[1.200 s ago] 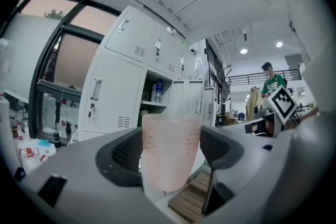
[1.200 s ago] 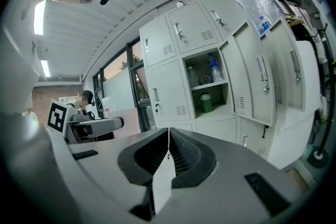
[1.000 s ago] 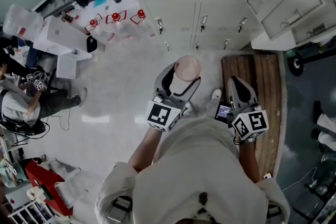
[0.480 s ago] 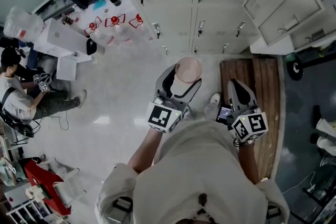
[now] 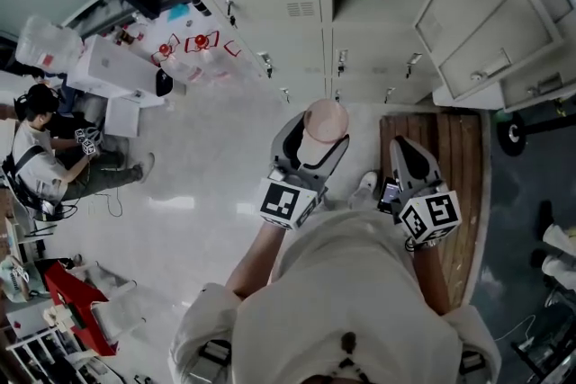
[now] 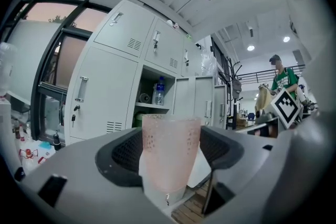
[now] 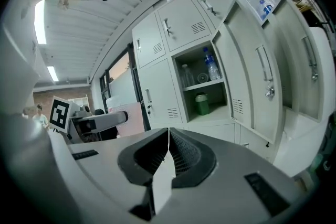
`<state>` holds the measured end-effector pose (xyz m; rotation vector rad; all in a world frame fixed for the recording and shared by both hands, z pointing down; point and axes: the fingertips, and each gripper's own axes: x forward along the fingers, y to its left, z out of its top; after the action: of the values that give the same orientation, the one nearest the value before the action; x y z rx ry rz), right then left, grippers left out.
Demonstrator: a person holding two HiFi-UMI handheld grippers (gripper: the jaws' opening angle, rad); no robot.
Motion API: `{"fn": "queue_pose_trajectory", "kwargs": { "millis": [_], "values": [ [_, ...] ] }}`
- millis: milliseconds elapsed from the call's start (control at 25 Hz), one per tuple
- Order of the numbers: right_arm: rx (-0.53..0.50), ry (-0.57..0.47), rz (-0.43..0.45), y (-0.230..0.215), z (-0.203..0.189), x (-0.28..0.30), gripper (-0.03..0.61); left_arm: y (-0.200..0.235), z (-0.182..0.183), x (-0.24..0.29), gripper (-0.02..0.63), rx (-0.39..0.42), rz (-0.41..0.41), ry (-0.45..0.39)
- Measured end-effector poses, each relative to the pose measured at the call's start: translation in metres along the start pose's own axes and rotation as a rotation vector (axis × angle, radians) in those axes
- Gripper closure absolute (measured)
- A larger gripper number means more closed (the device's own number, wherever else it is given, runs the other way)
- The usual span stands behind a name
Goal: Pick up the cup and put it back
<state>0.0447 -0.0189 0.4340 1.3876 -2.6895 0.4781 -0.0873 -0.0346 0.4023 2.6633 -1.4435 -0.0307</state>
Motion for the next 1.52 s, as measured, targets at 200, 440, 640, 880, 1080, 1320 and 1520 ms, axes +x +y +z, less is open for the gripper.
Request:
{"fn": "queue_pose_trajectory", "kwargs": {
  "millis": [200, 440, 640, 880, 1080, 1320, 1520],
  "values": [
    [0.003, -0.011, 0.056, -0.034, 0.010, 0.007, 0.552, -0.011, 0.008, 0.036, 0.275, 0.010, 0.049, -0.011],
    [0.016, -0.021, 0.102, -0.074, 0.019, -0.002, 0.552, -0.034, 0.009, 0.081, 0.275, 0.037, 0.064, -0.004],
    [0.029, -0.016, 0.104, -0.113, 0.020, -0.015, 0.552, -0.054, 0.005, 0.126, 0.275, 0.068, 0.058, -0.003],
    [0.052, -0.023, 0.042, -0.150, 0.024, -0.027, 0.552, -0.060, 0.005, 0.175, 0.275, 0.058, 0.018, -0.003],
    [0.059, -0.017, -0.026, -0.173, 0.027, -0.025, 0.552, -0.047, 0.008, 0.216, 0.275, 0.070, -0.022, -0.009],
    [0.064, -0.031, -0.122, -0.190, 0.039, 0.000, 0.552, -0.014, 0.001, 0.269, 0.275, 0.061, -0.077, 0.003],
    [0.057, -0.021, -0.187, -0.197, 0.047, 0.028, 0.552, 0.018, -0.005, 0.312, 0.275, 0.062, -0.111, 0.014]
  ]
}}
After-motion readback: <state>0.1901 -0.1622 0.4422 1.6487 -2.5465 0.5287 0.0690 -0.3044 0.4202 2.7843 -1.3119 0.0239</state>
